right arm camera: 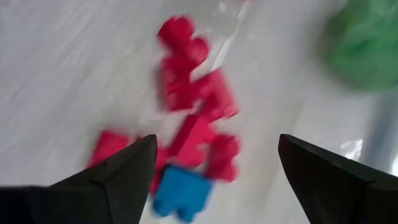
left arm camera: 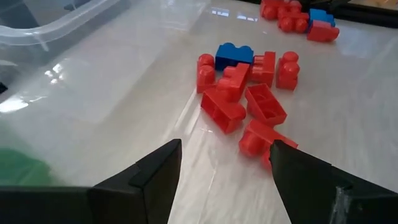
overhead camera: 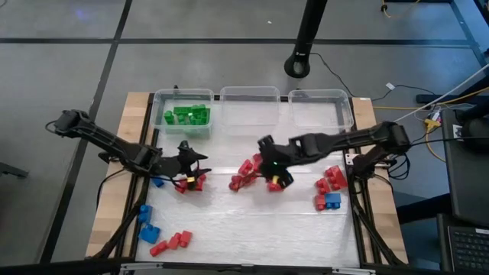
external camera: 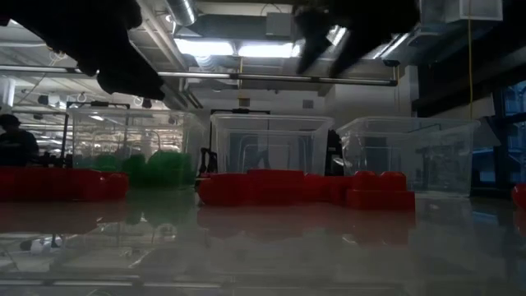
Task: Sort blocks
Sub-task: Put the red game piece into the middle transparent bin
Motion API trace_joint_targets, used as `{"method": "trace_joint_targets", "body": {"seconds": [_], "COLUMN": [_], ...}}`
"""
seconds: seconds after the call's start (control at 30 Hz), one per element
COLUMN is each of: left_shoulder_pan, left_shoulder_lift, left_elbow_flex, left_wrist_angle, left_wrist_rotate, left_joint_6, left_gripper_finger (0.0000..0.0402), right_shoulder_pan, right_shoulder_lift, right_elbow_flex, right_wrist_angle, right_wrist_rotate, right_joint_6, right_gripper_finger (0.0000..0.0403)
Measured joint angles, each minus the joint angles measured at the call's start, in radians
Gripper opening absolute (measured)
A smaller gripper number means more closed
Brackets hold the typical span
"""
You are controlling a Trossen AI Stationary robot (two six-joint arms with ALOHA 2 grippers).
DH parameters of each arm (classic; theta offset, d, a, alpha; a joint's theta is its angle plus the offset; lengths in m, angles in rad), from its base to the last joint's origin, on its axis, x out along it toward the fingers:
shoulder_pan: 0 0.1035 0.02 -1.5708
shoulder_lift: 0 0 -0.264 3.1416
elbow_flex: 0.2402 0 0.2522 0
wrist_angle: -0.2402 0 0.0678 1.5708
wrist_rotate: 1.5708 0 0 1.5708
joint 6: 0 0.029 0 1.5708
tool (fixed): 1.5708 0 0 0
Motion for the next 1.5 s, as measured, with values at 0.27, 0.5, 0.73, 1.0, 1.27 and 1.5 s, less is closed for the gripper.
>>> {"method": "trace_joint_targets", "body": {"seconds": [0.27, 0.5, 0.73, 1.0, 1.27, 1.5], "left_shoulder_pan": [-0.015, -0.035, -0.044, -0.046, -0.046, -0.053], "left_shoulder_lift": [0.105, 0.2, 0.291, 0.319, 0.319, 0.319], "left_elbow_flex": [0.0, -0.014, -0.014, -0.014, -0.014, -0.014], "left_wrist_angle": [0.088, 0.194, 0.206, 0.205, 0.2, 0.2], "left_wrist_rotate": [-0.001, -0.019, -0.056, -0.058, -0.057, -0.058], "left_joint_6": [-0.061, -0.119, -0.201, -0.193, -0.183, -0.175], "left_gripper_finger": [0.023, 0.023, 0.023, 0.023, 0.023, 0.023], "right_shoulder_pan": [0.041, 0.085, 0.125, 0.128, 0.138, 0.135], "right_shoulder_lift": [-0.13, -0.096, -0.027, 0.07, 0.128, 0.13], "right_elbow_flex": [-0.265, -0.341, -0.341, -0.34, -0.339, -0.341], "right_wrist_angle": [0.059, 0.101, 0.158, 0.207, 0.22, 0.223], "right_wrist_rotate": [-0.122, -0.139, -0.15, -0.044, -0.063, -0.017], "right_joint_6": [0.252, 0.416, 0.459, 0.473, 0.475, 0.474], "right_gripper_finger": [0.0335, 0.0335, 0.0335, 0.0335, 0.0335, 0.0335]}}
